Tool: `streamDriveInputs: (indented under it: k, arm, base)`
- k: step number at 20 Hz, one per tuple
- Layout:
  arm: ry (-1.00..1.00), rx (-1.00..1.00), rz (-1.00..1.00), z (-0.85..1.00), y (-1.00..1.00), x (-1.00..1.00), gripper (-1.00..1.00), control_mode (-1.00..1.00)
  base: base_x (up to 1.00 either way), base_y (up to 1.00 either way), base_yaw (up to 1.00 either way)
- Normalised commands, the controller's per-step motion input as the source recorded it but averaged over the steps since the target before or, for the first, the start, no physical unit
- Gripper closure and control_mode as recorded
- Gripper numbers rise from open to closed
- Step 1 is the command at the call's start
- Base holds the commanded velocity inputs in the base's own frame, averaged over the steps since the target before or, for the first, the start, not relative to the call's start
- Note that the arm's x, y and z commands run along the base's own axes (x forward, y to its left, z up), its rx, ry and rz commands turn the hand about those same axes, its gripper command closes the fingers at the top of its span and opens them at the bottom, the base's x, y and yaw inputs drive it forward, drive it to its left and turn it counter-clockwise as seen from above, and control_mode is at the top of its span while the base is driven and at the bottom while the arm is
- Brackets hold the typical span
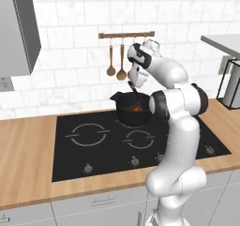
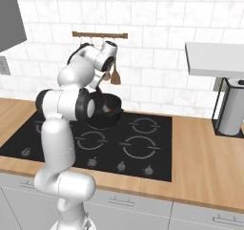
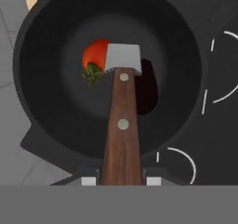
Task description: Put the avocado and tomato in the pot. Retrieve the spatula and lightly stir the vegetables in the pot.
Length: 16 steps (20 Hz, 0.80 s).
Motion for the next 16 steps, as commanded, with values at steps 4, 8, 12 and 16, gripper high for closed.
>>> streamDriveInputs:
  k: [4, 8, 12, 16]
  arm:
    - [0.03, 0.02, 0.05, 0.0, 0.09, 0.23, 1.0, -1.0]
    - [0.16, 0.29, 0.16, 0.16, 0.5, 0.09, 1.0, -1.0]
    - [0.17, 0.34, 0.13, 0.43, 0.44, 0.26, 1.0, -1.0]
    - [0.07, 0.11, 0.06, -0.04, 0.08, 0.48, 1.0, -1.0]
  base:
    - [0.0, 0.0, 0.0]
    - [0.0, 0.0, 0.0]
    - [0.0, 0.0, 0.0]
    - [0.0, 0.0, 0.0]
